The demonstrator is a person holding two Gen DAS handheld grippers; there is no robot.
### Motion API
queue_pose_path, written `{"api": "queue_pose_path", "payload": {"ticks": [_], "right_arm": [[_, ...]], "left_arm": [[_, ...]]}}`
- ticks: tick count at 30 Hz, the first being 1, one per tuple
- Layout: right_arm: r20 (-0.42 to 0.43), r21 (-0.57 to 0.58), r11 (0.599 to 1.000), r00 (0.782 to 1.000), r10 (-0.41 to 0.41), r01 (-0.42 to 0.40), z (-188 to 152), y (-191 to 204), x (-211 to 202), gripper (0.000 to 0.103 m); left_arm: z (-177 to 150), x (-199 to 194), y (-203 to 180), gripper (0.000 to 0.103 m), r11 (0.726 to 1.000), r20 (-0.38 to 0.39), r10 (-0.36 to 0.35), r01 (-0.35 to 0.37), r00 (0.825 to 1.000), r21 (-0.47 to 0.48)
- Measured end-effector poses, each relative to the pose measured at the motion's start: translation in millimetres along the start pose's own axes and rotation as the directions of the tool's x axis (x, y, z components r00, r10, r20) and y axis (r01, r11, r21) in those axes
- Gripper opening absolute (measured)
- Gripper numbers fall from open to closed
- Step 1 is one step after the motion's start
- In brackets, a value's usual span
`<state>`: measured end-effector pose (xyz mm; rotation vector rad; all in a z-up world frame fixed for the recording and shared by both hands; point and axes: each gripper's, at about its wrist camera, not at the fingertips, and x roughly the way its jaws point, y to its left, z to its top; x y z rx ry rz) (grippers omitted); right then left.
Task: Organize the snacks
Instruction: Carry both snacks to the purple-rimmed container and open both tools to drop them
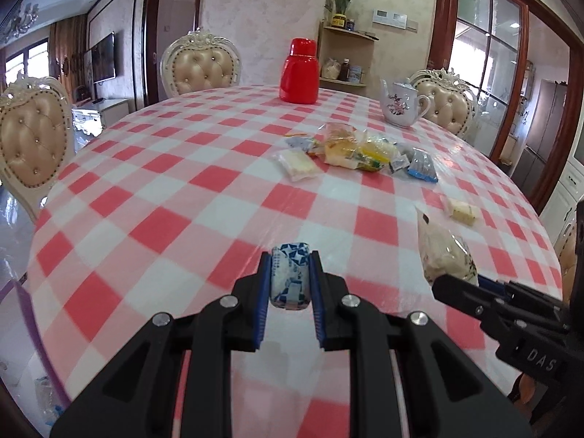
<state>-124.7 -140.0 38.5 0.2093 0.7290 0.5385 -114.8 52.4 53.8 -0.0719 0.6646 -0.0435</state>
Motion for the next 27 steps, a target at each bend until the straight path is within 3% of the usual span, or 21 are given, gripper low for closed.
{"api": "queue_pose_path", "payload": {"ticks": [18, 27], "right_arm": [[-0.087, -0.216, 0.968, 0.99, 0.114, -0.13, -27.2, 106.8, 9.0, 0.033], [-0.173, -0.363, 0.903, 0.969, 0.178, -0.231, -49.2, 181.2, 20.8, 0.033]], "left_arm": [[-29.3, -67.5, 91.0, 0.02, 0.989, 0.036, 0.128, -0.125, 0.991, -0.076], [-42.2, -102.2, 157.4, 0.021, 0.962, 0.038, 0.246, -0.239, 0.969, -0.131]]}}
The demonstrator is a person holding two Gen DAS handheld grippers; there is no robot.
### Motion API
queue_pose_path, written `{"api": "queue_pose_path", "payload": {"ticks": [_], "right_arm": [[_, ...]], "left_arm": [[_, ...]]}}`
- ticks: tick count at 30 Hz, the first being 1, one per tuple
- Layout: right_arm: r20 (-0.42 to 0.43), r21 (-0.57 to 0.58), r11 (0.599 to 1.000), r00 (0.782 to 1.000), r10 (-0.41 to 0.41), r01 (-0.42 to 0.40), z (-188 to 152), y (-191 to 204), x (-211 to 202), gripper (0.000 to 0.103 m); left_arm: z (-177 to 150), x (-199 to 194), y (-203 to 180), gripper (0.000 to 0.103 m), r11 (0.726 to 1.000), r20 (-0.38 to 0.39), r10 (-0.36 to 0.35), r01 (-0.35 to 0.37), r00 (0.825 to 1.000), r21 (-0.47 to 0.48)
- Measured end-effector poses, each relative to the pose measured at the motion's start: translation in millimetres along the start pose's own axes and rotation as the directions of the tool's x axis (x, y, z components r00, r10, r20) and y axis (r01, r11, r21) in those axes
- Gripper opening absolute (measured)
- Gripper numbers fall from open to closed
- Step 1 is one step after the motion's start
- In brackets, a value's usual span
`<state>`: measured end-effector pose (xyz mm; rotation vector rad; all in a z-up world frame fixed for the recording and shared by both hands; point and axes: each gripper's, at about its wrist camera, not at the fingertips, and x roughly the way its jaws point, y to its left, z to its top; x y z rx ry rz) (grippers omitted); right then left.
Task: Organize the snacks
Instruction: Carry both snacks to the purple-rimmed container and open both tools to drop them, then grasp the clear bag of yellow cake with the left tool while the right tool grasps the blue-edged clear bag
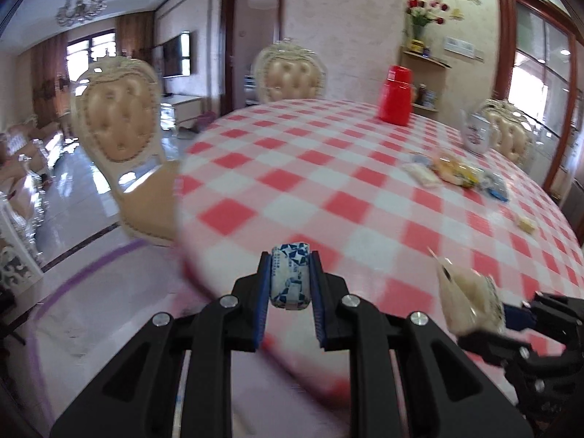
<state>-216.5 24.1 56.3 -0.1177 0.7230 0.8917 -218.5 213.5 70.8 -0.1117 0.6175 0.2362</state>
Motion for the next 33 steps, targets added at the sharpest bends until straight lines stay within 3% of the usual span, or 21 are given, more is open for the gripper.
{"api": "queue_pose_path", "payload": {"ticks": [6, 10, 11, 12, 13, 14, 16, 22, 25, 27, 29, 30, 33], "right_arm": [[-0.058, -0.112, 0.991, 0.996, 0.07, -0.076, 2.7, 50.9, 24.1, 0.033], [-0.118, -0.177, 0.963, 0.975, 0.187, -0.206, -2.9, 85.8, 36.2, 0.038], [-0.122, -0.189, 0.953, 0.969, 0.215, -0.236, -4.4, 91.8, 36.0, 0.04], [-0.111, -0.197, 0.951, 0.969, 0.222, -0.24, -4.9, 94.1, 33.8, 0.05], [-0.091, -0.201, 0.952, 0.972, 0.217, -0.232, -4.4, 93.4, 30.5, 0.057], [-0.072, -0.197, 0.956, 0.976, 0.206, -0.216, -3.0, 90.2, 27.4, 0.059], [-0.042, -0.139, 0.973, 0.983, 0.179, -0.183, 2.3, 69.7, 21.1, 0.06], [0.0, 0.089, 0.993, 0.997, 0.073, -0.073, 1.2, -11.6, 5.0, 0.063], [0.023, 0.199, 0.98, 1.0, 0.006, -0.01, -4.5, -55.7, -8.2, 0.067], [0.046, 0.266, 0.962, 0.997, -0.069, 0.054, -8.9, -87.2, -21.8, 0.068], [0.065, 0.323, 0.939, 0.987, -0.146, 0.117, -14.5, -113.4, -39.5, 0.071], [0.079, 0.368, 0.914, 0.974, -0.213, 0.17, -20.2, -135.5, -54.9, 0.073], [0.095, 0.476, 0.847, 0.944, -0.316, 0.236, -37.4, -185.7, -88.1, 0.077]], "left_arm": [[8.4, -9.9, 53.7, 0.021, 0.991, 0.008, 0.133, -0.132, 0.991, -0.03], [9.5, -11.7, 72.3, 0.023, 0.977, -0.034, 0.213, -0.213, 0.976, 0.023], [10.2, -13.8, 77.4, 0.037, 0.974, -0.043, 0.225, -0.224, 0.973, 0.02], [11.9, -17.9, 85.1, 0.066, 0.968, -0.044, 0.252, -0.252, 0.967, -0.012], [13.1, -23.9, 90.4, 0.08, 0.959, -0.03, 0.278, -0.28, 0.96, -0.049], [15.2, -33.2, 96.2, 0.09, 0.946, 0.004, 0.31, -0.308, 0.951, -0.102], [17.2, -44.1, 101.0, 0.09, 0.94, 0.039, 0.314, -0.304, 0.949, -0.153], [18.2, -36.5, 65.3, 0.094, 0.974, 0.067, 0.19, -0.18, 0.979, -0.136], [20.2, -18.4, 16.4, 0.096, 0.995, 0.021, 0.023, -0.021, 1.0, -0.093], [21.3, -9.7, -16.3, 0.098, 0.997, -0.001, -0.059, 0.059, 0.998, -0.057], [22.8, 2.9, -64.6, 0.099, 0.986, -0.032, -0.165, 0.166, 0.986, 0.019], [23.9, 9.7, -87.4, 0.099, 0.975, -0.046, -0.212, 0.214, 0.976, 0.057], [26.9, 33.0, -143.3, 0.099, 0.949, -0.082, -0.277, 0.286, 0.957, 0.133]]}}
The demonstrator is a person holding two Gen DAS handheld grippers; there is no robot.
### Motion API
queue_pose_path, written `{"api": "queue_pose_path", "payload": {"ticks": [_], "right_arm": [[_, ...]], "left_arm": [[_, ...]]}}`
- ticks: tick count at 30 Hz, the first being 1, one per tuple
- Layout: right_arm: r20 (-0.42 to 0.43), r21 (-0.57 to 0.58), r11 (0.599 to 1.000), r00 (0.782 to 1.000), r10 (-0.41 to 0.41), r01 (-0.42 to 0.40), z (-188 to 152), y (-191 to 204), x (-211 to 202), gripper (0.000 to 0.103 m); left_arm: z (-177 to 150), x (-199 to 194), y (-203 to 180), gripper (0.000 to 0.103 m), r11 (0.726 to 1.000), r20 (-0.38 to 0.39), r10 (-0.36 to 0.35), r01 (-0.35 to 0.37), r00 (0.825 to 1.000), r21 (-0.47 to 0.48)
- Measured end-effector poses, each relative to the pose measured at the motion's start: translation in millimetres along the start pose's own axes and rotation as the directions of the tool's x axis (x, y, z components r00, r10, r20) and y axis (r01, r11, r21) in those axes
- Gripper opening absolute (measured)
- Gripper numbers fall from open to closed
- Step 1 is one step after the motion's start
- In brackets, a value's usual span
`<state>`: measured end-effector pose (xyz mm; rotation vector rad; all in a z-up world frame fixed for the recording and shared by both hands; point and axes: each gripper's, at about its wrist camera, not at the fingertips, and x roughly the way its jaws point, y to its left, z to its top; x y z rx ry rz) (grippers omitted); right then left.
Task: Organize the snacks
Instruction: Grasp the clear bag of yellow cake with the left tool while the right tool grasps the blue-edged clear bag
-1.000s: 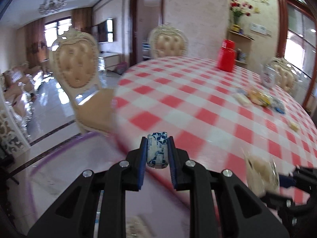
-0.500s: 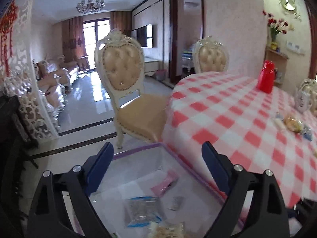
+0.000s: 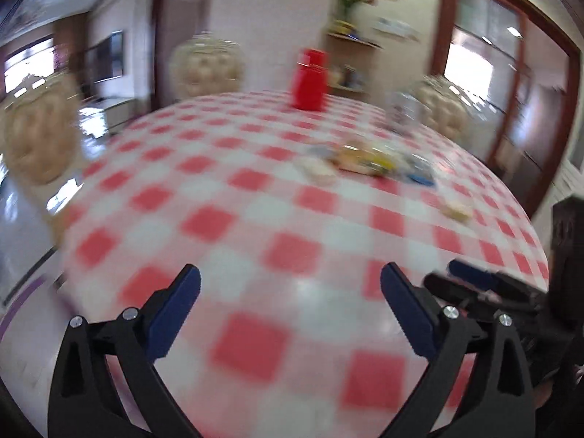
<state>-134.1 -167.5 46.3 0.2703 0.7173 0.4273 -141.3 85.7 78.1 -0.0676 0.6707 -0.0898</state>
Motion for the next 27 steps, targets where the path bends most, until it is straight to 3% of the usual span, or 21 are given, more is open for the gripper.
{"api": "queue_pose_path", "payload": {"ticks": [5, 10, 15, 20, 22, 27], "right_arm": [[0.021, 0.133, 0.984, 0.993, -0.119, 0.115, 12.9, -83.1, -14.8, 0.082], [0.021, 0.151, 0.967, 0.978, -0.209, 0.204, 51.7, -126.0, -0.1, 0.084], [0.007, 0.176, 0.953, 0.968, -0.252, 0.247, 105.2, -148.1, 41.4, 0.087], [0.0, 0.249, 0.927, 0.957, -0.289, 0.28, 156.4, -169.9, 89.4, 0.087], [-0.009, 0.25, 0.923, 0.954, -0.301, 0.294, 173.5, -174.4, 115.4, 0.087], [-0.037, 0.187, 0.92, 0.938, -0.345, 0.346, 196.1, -176.7, 166.3, 0.087]], "left_arm": [[23.0, 77.2, -42.6, 0.099, 0.996, -0.049, -0.079, 0.078, 0.996, -0.033], [56.0, 144.1, -48.2, 0.099, 0.993, -0.067, 0.006, -0.014, 0.998, -0.12], [99.9, 193.5, -36.9, 0.099, 0.97, -0.076, 0.092, -0.106, 0.993, -0.22], [125.5, 213.8, -23.6, 0.099, 0.939, -0.021, 0.116, -0.117, 0.993, -0.324], [126.0, 217.7, -18.6, 0.099, 0.939, 0.006, 0.1, -0.092, 0.995, -0.33], [123.0, 216.4, -7.1, 0.1, 0.938, -0.009, 0.097, -0.094, 0.995, -0.333]]}}
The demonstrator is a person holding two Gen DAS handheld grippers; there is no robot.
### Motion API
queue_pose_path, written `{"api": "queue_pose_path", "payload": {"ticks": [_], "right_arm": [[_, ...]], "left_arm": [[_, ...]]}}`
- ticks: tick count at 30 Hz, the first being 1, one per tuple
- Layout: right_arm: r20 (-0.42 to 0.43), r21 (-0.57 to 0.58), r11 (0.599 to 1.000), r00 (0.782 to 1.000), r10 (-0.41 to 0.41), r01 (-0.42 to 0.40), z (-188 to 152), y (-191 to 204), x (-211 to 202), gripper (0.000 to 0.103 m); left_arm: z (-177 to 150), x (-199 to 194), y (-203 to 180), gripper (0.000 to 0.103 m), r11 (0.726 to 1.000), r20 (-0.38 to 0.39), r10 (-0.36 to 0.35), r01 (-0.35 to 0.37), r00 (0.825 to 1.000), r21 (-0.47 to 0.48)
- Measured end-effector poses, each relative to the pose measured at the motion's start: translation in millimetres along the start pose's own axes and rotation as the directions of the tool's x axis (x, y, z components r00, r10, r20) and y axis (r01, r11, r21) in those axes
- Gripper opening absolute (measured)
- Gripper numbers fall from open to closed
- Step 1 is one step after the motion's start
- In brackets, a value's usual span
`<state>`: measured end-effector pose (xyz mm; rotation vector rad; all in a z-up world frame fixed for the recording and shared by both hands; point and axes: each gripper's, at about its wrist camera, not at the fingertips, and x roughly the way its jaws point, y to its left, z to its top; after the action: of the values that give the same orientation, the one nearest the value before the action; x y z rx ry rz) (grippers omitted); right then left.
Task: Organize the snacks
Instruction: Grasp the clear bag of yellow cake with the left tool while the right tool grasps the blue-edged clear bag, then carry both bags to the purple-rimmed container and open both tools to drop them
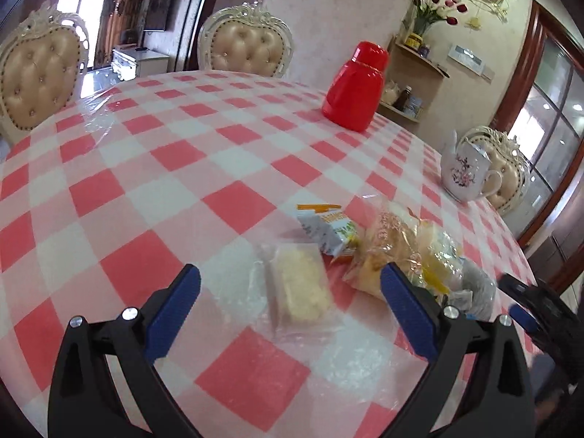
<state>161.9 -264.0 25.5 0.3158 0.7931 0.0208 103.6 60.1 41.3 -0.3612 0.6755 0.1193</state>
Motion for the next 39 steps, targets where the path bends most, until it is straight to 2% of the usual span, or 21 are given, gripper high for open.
{"api": "queue_pose_path", "payload": {"ticks": [3, 5, 6, 8, 9, 11, 15, 19, 23, 25, 26, 27, 30, 36, 39], "right_arm": [[-0.067, -0.096, 0.993, 0.996, -0.067, 0.06, -1.8, 9.0, 22.8, 0.087], [-0.078, -0.118, 0.991, 0.994, -0.079, 0.069, -0.9, 9.7, 26.5, 0.086], [-0.078, -0.143, 0.985, 0.991, -0.112, 0.1, -0.2, 10.2, 28.1, 0.084], [-0.096, -0.144, 0.985, 0.989, -0.108, 0.094, -3.0, 7.0, 30.9, 0.071], [-0.112, -0.139, 0.986, 0.988, -0.105, 0.089, -5.1, 4.5, 32.2, 0.061], [-0.1, -0.158, 0.983, 0.988, -0.114, 0.098, -7.9, 4.5, 27.0, 0.058], [-0.052, -0.104, 0.994, 0.998, -0.04, 0.035, -8.8, -3.8, -1.4, 0.052], [-0.004, -0.059, 0.997, 0.999, 0.043, -0.043, -4.7, -8.0, -26.1, 0.051], [0.021, -0.057, 0.995, 0.997, 0.079, -0.078, -3.0, -5.5, -37.2, 0.051], [0.019, -0.058, 0.995, 0.997, 0.081, -0.079, -3.3, -5.6, -38.1, 0.052], [0.021, -0.058, 0.995, 0.997, 0.076, -0.075, -3.0, -6.1, -38.0, 0.052], [0.024, -0.056, 0.996, 0.997, 0.073, -0.071, -2.7, -6.5, -38.4, 0.052], [0.031, -0.054, 0.996, 0.997, 0.068, -0.066, -2.3, -7.0, -39.9, 0.051], [0.049, -0.057, 0.997, 0.998, 0.05, -0.047, -3.9, -7.0, -40.6, 0.051], [0.051, -0.059, 0.998, 0.998, 0.036, -0.032, -7.4, -7.3, -38.4, 0.051]], "left_arm": [[-0.4, 8.1, -3.6, 0.1, 1.0, -0.046, 0.01, -0.009, 0.999, 0.03], [-3.6, 11.7, -7.2, 0.1, 0.999, -0.067, 0.023, -0.019, 0.997, 0.05], [-5.3, 13.4, -9.3, 0.1, 0.998, -0.075, 0.024, -0.019, 0.997, 0.062], [-8.6, 16.9, -14.2, 0.1, 0.995, -0.093, 0.031, -0.021, 0.995, 0.099], [-10.0, 18.3, -15.8, 0.1, 0.993, -0.102, 0.035, -0.023, 0.994, 0.114], [-12.6, 19.8, -14.3, 0.1, 0.993, -0.108, 0.04, -0.027, 0.993, 0.118], [-14.1, 27.6, -10.8, 0.1, 0.993, -0.131, 0.062, -0.048, 0.989, 0.11], [-7.3, 45.0, -17.1, 0.1, 0.992, -0.162, 0.074, -0.056, 0.984, 0.112], [-6.0, 62.2, -29.2, 0.099, 0.973, -0.2, 0.165, -0.126, 0.966, 0.195], [-7.4, 60.9, -32.8, 0.072, 0.956, -0.183, 0.203, -0.155, 0.962, 0.251], [-7.4, 58.9, -34.0, 0.039, 0.946, -0.17, 0.209, -0.156, 0.963, 0.282], [-7.5, 57.6, -34.1, 0.036, 0.937, -0.164, 0.205, -0.145, 0.965, 0.319], [-5.9, 53.5, -26.5, 0.035, 0.939, -0.184, 0.159, -0.091, 0.97, 0.332], [5.2, 33.0, -9.6, 0.035, 0.966, -0.146, 0.092, -0.053, 0.985, 0.251], [8.7, 26.2, -9.7, 0.035, 0.971, -0.109, 0.076, -0.049, 0.991, 0.234]]}}
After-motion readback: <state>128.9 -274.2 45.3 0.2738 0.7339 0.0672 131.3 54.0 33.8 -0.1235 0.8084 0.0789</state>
